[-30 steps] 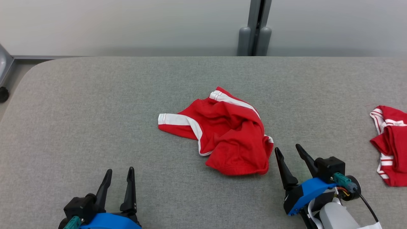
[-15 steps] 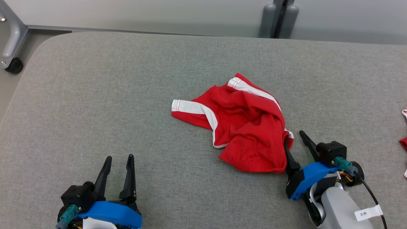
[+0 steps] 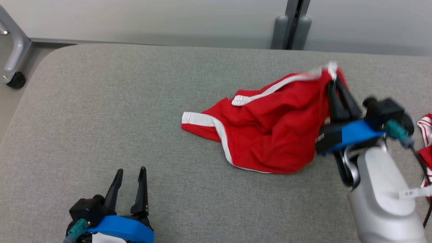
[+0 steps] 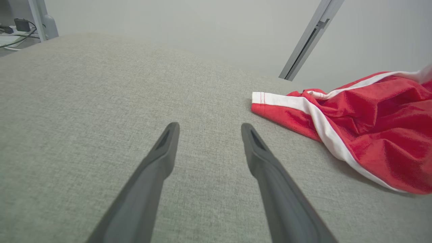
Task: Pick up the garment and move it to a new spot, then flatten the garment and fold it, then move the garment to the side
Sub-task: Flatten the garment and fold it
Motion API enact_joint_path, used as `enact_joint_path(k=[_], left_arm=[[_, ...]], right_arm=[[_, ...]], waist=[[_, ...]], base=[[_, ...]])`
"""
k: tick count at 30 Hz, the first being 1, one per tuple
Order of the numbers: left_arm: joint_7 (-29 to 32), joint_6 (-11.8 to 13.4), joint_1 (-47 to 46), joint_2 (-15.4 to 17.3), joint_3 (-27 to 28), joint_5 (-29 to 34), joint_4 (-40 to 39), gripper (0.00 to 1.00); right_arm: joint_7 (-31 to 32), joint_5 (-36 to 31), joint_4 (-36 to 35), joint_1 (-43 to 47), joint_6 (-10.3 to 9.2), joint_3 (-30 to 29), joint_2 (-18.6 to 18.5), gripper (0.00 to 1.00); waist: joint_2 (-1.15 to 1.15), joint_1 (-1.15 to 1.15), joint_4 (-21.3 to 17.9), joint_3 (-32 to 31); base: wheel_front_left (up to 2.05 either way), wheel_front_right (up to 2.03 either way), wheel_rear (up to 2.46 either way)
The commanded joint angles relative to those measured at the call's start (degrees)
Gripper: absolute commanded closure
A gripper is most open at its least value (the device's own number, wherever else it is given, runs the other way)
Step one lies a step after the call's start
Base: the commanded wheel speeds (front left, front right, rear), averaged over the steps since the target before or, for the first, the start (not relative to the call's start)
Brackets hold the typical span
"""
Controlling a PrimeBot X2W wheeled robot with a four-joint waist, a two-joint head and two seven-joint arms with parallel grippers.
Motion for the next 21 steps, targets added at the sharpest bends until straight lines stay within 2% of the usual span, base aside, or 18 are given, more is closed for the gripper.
enact_joint_path(k=[1, 2, 8, 14, 18, 21], left_arm=[[-0.1, 0.1, 0.2, -0.1, -0.3, 0.2, 0.2, 0.00], [-0.1, 0.1, 0.2, -0.4, -1.0, 0.3, 0.5, 0.00], [-0.1, 0.1, 0.4, -1.1, -2.7, 0.6, 1.1, 0.00], [-0.1, 0.1, 1.4, -1.7, -3.2, 0.9, 2.1, 0.00], [-0.1, 0.1, 2.5, -1.5, -2.3, 1.1, 2.4, 0.00], [-0.1, 0.1, 2.9, -1.3, -1.5, 1.4, 2.4, 0.00]], right_arm=[[-0.2, -0.7, -1.7, -2.7, 0.00, 0.4, -0.1, 1.00], [-0.2, -1.5, -4.1, -6.3, 0.00, 1.8, -0.1, 1.00], [-0.2, -1.8, -6.5, -16.0, 0.00, 7.8, -0.1, 1.00], [-0.2, 3.4, -8.9, -24.7, -0.01, 16.2, -0.2, 1.00], [-0.2, 6.7, -14.0, -25.3, 0.00, 19.7, -0.2, 1.00], [-0.2, 6.7, -15.6, -21.1, -0.01, 21.8, -0.2, 1.00]], waist=[[0.00, -0.01, -0.2, -0.8], [0.00, -0.01, 0.1, -1.7], [0.00, -0.01, 2.6, -3.8], [0.00, -0.01, 6.0, -5.0], [0.00, -0.01, 6.4, -5.1], [0.00, -0.01, 5.4, -4.9]], base=[[0.00, 0.00, 0.00], [0.00, 0.00, 0.00], [0.00, 0.00, 0.00], [0.00, 0.00, 0.00], [0.00, 0.00, 0.00], [0.00, 0.00, 0.00]])
